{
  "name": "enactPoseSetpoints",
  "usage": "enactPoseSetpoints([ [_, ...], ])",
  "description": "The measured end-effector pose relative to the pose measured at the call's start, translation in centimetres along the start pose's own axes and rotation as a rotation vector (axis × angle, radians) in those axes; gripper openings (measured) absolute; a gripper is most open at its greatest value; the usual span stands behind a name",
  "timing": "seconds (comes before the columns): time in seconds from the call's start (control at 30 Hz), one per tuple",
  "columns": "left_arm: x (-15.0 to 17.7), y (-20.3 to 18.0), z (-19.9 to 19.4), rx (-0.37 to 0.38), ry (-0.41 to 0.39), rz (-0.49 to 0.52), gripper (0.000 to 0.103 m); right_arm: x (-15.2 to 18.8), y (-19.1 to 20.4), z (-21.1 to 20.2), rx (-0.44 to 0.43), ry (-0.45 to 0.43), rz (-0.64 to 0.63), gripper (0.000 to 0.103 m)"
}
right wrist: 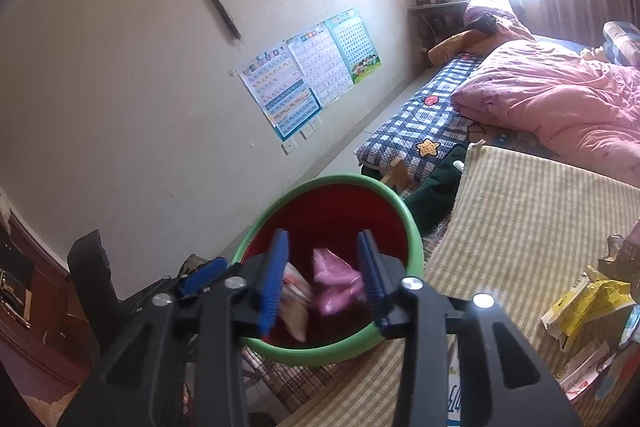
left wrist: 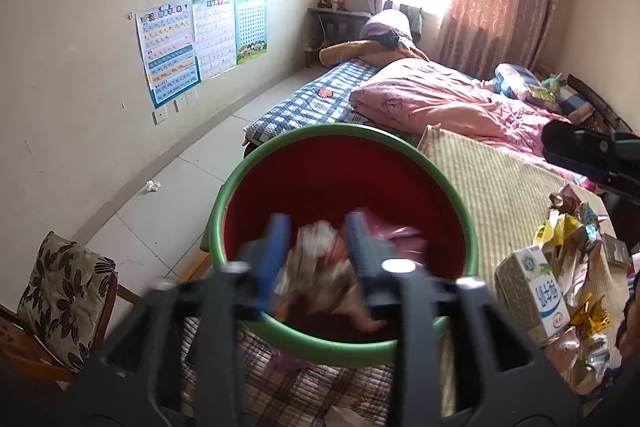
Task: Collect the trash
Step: 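Carry wrappers over the green-rimmed red bucket and open both tools to drop them, then move both open tools back over the wrappers on the table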
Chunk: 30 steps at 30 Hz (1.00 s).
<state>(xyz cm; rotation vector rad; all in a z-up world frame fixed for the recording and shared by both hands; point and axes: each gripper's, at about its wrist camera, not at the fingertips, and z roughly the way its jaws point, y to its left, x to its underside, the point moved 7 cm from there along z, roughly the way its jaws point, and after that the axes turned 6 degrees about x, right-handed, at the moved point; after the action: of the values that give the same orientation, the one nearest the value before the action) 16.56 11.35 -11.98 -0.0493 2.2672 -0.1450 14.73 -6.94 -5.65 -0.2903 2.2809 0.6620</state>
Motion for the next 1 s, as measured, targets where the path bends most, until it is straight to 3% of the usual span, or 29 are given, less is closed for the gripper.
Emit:
enactPoseSetpoints([
  [0.27,-0.1,-2.2,-2.1,0.036,-0.041,-0.039,0.058,0.7,-1.5,-3.5,0.011,-0.013,-0.008,0.051],
  [0.43,0.8,-5.3,-3.0,0.080,-0.045,-0.055,0.060,2.1,-4.0,-6.3,0.081,-0.019,-0.011,0.071],
  [0.67,3.4,-12.6,-4.0,0.167,-0.014,-0.012,0.063,4.9,-10.5,-11.0,0.180,-0.013,0.024,0.071],
  [1.0,7.1,-19.0,-3.7,0.213,0.063,0.024,0.065,11.0,-18.7,-15.0,0.283,0.078,0.100,0.071],
])
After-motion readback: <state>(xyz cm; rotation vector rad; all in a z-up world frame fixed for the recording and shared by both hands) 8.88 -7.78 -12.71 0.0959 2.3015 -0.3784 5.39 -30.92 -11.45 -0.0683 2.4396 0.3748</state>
